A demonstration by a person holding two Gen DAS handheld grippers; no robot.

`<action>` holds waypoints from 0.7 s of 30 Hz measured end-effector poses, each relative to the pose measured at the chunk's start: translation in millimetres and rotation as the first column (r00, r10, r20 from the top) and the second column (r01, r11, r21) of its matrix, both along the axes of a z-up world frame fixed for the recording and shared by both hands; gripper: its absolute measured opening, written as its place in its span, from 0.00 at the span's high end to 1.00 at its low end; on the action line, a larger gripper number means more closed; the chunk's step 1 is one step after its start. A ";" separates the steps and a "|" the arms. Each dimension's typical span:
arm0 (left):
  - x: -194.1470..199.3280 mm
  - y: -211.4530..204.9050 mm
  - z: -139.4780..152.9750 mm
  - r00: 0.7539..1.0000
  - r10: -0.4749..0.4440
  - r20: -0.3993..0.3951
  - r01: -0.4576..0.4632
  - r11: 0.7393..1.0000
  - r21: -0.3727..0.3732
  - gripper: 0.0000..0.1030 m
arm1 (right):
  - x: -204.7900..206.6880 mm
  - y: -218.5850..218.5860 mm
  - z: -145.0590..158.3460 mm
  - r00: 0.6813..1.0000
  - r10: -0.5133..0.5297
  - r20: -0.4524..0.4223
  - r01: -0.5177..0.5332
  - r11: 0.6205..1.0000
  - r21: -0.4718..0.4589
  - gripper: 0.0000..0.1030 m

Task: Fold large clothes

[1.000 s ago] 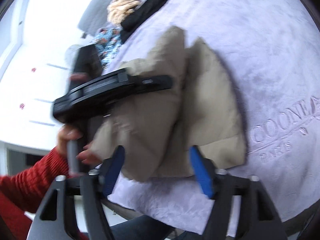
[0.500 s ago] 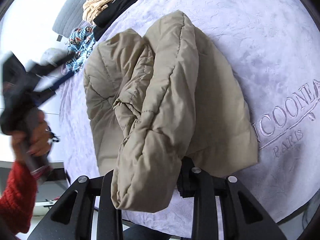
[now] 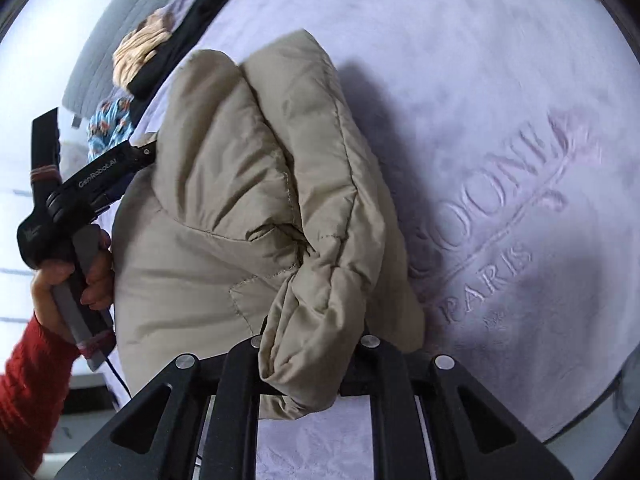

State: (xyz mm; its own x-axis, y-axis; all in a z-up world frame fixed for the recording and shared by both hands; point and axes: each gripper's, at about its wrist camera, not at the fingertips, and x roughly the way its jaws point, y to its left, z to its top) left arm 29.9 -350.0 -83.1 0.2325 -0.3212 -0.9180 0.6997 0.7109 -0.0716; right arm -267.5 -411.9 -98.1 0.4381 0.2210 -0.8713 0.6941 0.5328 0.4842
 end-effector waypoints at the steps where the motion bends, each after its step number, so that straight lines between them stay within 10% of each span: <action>1: -0.5 -2.2 -0.2 1.000 0.005 0.003 -0.005 1.000 0.007 0.22 | -8.1 -5.8 -6.9 0.999 -0.032 0.007 0.032 0.998 0.055 0.86; 4: 5.8 3.8 -4.1 0.999 0.030 -0.014 -0.030 1.000 0.006 0.22 | -24.8 -21.4 0.3 0.995 -0.096 0.004 0.094 0.984 0.154 0.74; 9: 12.8 15.2 -6.4 0.998 0.058 -0.038 -0.059 0.998 -0.021 0.21 | -37.2 -41.4 75.4 0.994 -0.042 0.102 0.045 0.999 -0.026 0.60; 11: 11.6 15.8 -6.5 0.998 0.059 -0.031 -0.059 0.998 -0.022 0.21 | -11.9 -52.2 84.1 0.988 -0.015 0.153 0.017 1.000 -0.010 0.35; 16: 11.5 19.6 -3.8 0.998 0.064 -0.027 -0.065 0.998 -0.022 0.21 | 107.2 -71.0 37.1 0.970 0.037 0.239 -0.068 0.990 0.125 0.32; 19: 13.8 28.5 5.8 0.996 0.092 -0.002 -0.092 0.996 -0.003 0.21 | 149.0 -81.7 -1.5 0.973 -0.008 0.229 -0.061 0.955 0.291 0.74; 21: 17.3 43.7 16.9 0.991 0.134 0.000 -0.134 0.991 -0.019 0.21 | 166.8 -76.3 -10.5 0.989 0.052 0.136 -0.083 0.969 0.232 0.92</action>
